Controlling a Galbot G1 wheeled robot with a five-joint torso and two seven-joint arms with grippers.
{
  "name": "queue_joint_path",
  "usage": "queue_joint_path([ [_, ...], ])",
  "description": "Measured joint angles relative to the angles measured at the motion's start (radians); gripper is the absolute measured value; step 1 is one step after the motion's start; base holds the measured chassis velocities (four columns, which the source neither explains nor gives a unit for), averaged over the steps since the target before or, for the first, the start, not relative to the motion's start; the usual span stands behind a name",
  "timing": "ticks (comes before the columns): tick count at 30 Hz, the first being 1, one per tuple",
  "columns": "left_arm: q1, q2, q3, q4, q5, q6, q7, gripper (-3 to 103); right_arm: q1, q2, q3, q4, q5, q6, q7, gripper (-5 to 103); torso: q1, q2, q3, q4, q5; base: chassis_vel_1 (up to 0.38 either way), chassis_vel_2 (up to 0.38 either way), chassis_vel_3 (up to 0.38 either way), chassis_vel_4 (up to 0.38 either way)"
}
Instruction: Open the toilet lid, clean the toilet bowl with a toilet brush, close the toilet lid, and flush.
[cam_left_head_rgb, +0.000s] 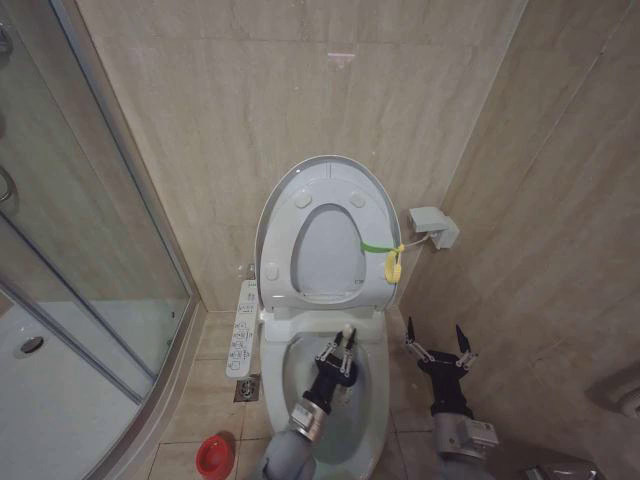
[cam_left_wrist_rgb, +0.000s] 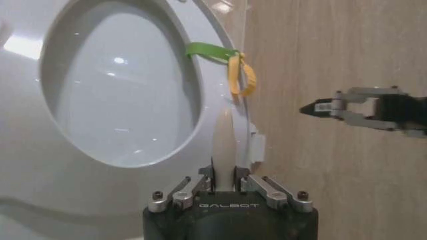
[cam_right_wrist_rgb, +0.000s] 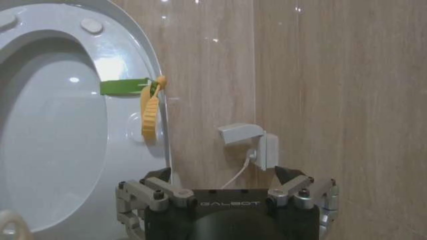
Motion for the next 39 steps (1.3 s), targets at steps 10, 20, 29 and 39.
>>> queue_joint_path([
  [10, -0.033, 0.006, -0.03, 0.142, -0.008, -0.012, 0.017, 19, 0.0, 0.0, 0.0, 0.0, 0.0, 0.0, 0.0, 100, 0.0, 0.0, 0.0, 0.0, -0.0002, 0.0, 0.0, 0.0, 0.0],
  [20, -0.058, -0.011, -0.041, 0.137, -0.021, -0.021, 0.014, 19, 0.0, 0.0, 0.0, 0.0, 0.0, 0.0, 0.0, 100, 0.0, 0.0, 0.0, -0.0002, -0.0002, 0.0, 0.0, 0.0, 0.0],
  [29, -0.068, -0.041, -0.022, 0.185, -0.03, -0.033, 0.026, 19, 0.0, 0.0, 0.0, 0.0, 0.0, 0.0, 0.0, 100, 0.0, 0.0, 0.0, -0.0001, 0.0, 0.0, 0.0, 0.0, 0.0],
  [39, -0.077, -0.017, -0.047, 0.188, -0.03, -0.018, 0.023, 19, 0.0, 0.0, 0.0, 0.0, 0.0, 0.0, 0.0, 100, 0.0, 0.0, 0.0, 0.0001, 0.0, 0.0, 0.0, 0.0, 0.0],
])
